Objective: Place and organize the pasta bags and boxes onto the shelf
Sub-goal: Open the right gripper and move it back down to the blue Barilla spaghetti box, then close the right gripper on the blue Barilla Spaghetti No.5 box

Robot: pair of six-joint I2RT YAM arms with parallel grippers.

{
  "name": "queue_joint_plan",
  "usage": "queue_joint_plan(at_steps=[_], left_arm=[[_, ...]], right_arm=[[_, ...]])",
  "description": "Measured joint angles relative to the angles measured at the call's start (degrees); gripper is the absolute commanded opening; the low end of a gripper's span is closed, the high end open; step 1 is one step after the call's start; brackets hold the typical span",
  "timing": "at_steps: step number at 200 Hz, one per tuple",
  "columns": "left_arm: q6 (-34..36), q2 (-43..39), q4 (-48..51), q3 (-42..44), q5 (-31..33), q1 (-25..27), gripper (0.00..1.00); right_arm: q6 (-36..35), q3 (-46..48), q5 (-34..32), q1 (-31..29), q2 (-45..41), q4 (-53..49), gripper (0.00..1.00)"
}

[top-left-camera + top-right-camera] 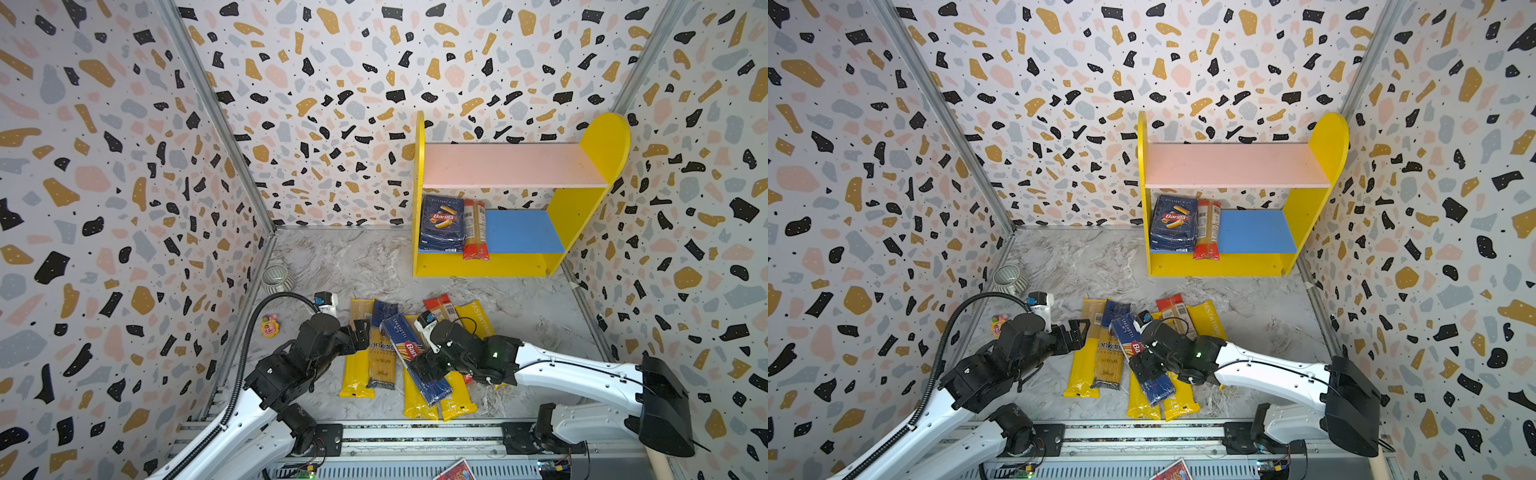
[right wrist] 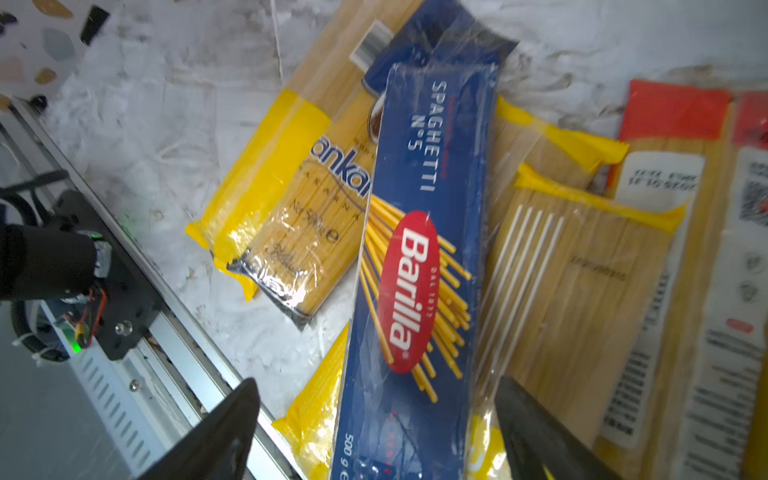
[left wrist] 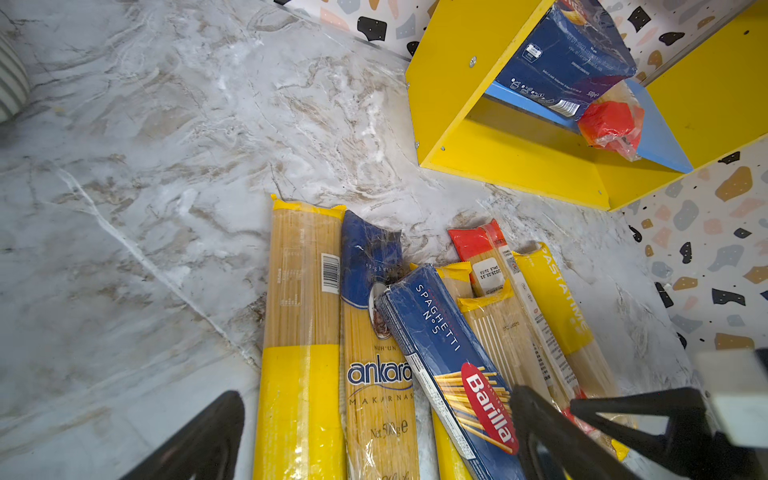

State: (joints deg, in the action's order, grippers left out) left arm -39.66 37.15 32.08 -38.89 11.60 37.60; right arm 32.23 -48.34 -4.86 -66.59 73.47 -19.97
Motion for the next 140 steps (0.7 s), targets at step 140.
queue_joint_plan(at_steps=[140], left_arm=[[-0.46, -2.23, 1.31, 0.50, -0.57, 0.00, 0.99]], right_arm=[[5.35, 2.93, -4.35, -3.39, 11.54, 2.08, 0.66]])
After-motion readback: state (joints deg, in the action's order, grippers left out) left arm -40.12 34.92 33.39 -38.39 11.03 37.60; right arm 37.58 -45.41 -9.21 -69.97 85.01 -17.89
